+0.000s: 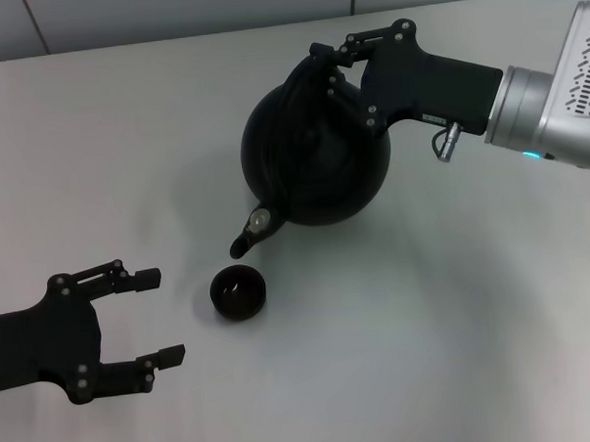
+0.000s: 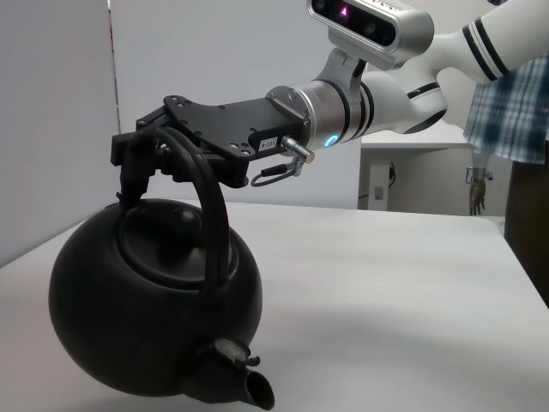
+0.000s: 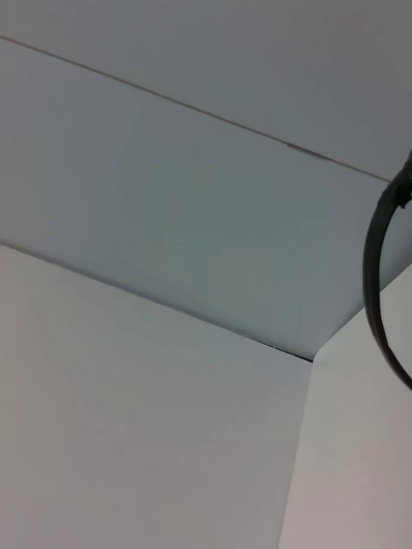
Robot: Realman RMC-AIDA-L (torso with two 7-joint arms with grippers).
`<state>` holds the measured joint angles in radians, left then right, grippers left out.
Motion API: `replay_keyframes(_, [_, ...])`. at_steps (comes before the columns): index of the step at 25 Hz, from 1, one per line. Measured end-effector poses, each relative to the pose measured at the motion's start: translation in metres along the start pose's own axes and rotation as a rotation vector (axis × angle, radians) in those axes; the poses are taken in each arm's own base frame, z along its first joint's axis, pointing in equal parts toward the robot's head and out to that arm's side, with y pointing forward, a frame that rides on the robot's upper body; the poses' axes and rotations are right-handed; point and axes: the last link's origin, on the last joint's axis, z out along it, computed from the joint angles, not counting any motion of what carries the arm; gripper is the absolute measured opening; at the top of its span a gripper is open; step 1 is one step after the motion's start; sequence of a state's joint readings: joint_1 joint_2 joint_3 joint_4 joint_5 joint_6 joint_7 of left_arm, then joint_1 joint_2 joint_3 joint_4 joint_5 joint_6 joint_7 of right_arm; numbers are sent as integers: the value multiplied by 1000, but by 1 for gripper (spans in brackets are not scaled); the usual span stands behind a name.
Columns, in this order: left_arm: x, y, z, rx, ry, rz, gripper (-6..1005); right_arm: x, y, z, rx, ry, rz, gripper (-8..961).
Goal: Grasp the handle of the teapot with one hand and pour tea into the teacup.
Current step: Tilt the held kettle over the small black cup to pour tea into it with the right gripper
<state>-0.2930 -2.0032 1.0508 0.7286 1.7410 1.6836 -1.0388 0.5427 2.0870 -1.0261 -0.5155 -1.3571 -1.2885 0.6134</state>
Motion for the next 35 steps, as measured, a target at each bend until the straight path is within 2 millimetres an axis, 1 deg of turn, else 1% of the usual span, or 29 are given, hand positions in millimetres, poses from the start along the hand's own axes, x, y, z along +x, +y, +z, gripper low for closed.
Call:
replay_keyframes(24, [-1,1,0,4,0,-4,824,-1,0,2,-2,-5,-97,112])
replay_keyframes(35, [-3,2,0,6,0,-10,824,-1,0,2,-1,-5,-104,104])
